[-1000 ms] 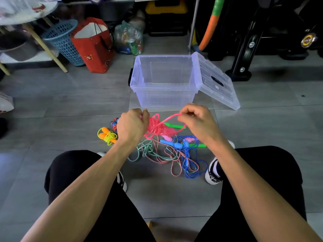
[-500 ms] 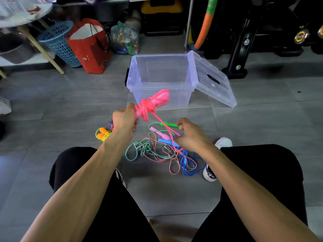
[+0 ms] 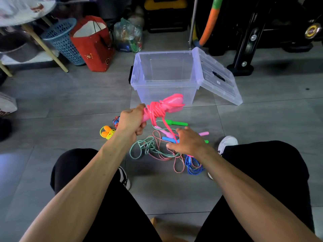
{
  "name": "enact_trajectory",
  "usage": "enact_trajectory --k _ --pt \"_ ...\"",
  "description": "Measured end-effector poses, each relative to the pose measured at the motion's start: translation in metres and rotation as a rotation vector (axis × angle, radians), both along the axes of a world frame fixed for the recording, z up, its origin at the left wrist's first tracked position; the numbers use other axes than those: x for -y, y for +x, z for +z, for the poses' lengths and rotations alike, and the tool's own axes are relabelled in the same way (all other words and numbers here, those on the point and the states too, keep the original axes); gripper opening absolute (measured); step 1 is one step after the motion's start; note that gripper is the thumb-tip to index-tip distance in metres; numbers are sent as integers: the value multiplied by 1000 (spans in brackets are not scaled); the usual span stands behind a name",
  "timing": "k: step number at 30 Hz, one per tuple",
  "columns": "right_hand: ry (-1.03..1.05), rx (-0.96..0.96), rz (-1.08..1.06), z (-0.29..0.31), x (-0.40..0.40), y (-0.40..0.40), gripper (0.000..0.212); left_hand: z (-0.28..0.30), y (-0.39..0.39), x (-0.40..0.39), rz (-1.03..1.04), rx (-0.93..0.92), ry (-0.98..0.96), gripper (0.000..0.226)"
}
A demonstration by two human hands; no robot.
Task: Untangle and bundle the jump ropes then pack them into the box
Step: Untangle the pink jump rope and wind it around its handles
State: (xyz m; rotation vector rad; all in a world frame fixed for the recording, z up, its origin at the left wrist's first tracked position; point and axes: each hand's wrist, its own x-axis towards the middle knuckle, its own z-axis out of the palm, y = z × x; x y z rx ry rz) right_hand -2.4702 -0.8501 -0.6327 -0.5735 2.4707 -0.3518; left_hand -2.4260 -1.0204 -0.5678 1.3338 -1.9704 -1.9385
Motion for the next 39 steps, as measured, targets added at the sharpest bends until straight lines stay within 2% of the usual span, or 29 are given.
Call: enact_trajectory --k 2,5,6,8,10,13,17,20,25,27,30,33,36,39 --pt "-135 -74 -81 2 6 -5 79 -2 0 0 -59 -2 -62 39" --pt "-479 -68 -175 -5 12 -17 82 -3 1 -1 -138 5 -91 42" --pt "-530 -25 -186 1 12 -16 72 -3 2 -1 -167 16 -87 43" --pt "-572 111 -162 27 16 -5 18 -3 3 -1 -220 37 -84 45" --pt "-591 200 -153 45 21 2 41 -1 5 1 -259 44 -70 45" --pt "-646 217 -182 50 18 1 45 2 7 5 -273 42 -43 41" --pt "-702 251 -169 48 19 2 39 4 8 8 -192 32 4 42" --pt "-827 315 -149 42 24 3 24 3 7 8 -61 23 33 38" --pt "-738 315 -167 37 27 4 22 -1 4 13 155 33 -29 39" --pt "-658 228 -72 41 26 6 26 -3 1 18 184 36 -129 42" --pt "-480 28 109 48 25 10 32 -10 -2 20 127 67 -470 48" --pt "-354 -161 206 56 16 8 27 -15 -3 14 -1 18 -793 51" --pt "-311 -292 229 69 3 -2 29 -20 -5 9 -177 65 -1040 46" --pt "-369 -277 203 79 -6 -11 26 -21 -5 5 -365 76 -1206 44"
